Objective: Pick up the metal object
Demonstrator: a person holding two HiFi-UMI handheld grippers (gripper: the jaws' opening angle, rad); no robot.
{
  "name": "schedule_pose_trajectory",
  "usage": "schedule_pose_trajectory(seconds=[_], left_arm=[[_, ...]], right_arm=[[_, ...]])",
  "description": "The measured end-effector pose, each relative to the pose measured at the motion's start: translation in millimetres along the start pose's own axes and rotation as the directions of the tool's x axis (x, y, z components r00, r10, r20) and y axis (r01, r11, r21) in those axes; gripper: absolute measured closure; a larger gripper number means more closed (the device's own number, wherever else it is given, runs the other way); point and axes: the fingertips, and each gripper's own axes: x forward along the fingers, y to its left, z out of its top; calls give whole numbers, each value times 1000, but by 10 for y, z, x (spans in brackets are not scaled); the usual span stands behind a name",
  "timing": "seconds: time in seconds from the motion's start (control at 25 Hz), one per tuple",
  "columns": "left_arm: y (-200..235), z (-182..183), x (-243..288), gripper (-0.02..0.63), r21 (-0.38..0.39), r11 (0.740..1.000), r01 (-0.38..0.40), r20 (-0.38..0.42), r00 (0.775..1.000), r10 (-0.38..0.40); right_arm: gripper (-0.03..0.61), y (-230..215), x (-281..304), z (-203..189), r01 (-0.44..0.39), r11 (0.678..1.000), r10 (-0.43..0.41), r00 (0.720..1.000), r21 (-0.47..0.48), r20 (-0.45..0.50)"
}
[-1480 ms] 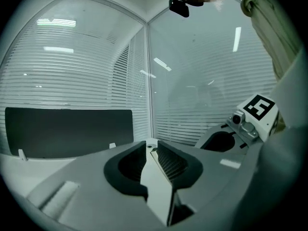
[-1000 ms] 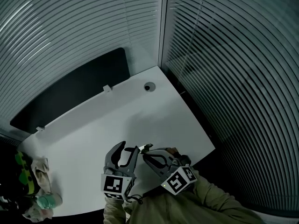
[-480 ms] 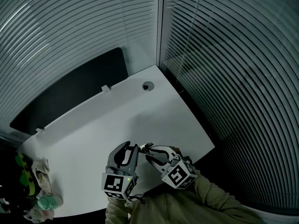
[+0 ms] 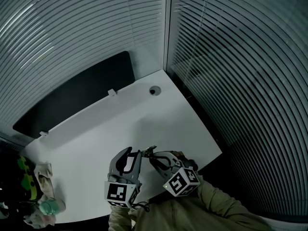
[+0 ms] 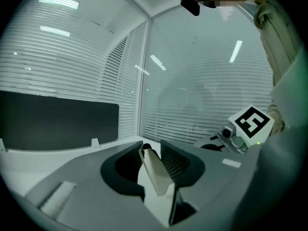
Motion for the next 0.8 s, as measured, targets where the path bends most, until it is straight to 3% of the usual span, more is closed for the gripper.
schedule_pose_trajectory(seconds=[0.16,0.32,0.48,0.8], left_arm=[[-26,139,-45,493,60,998,2,62,998,-5],[37,328,-109,503,13,999,-46,89,995,44],[79,440,-249,548,36,998,-50,107,993,46],[-61,515,-237,598,60,998,-30,122,992,22]], right_arm=[[548,-130,-61,33,46,998,-46,999,-47,-5],[549,-408,-157,-72,135,991,-134,990,12,-31],[549,-626,-420,37,210,977,-210,977,35,-24],[549,-814,-832,388,293,954,-299,948,63,108]])
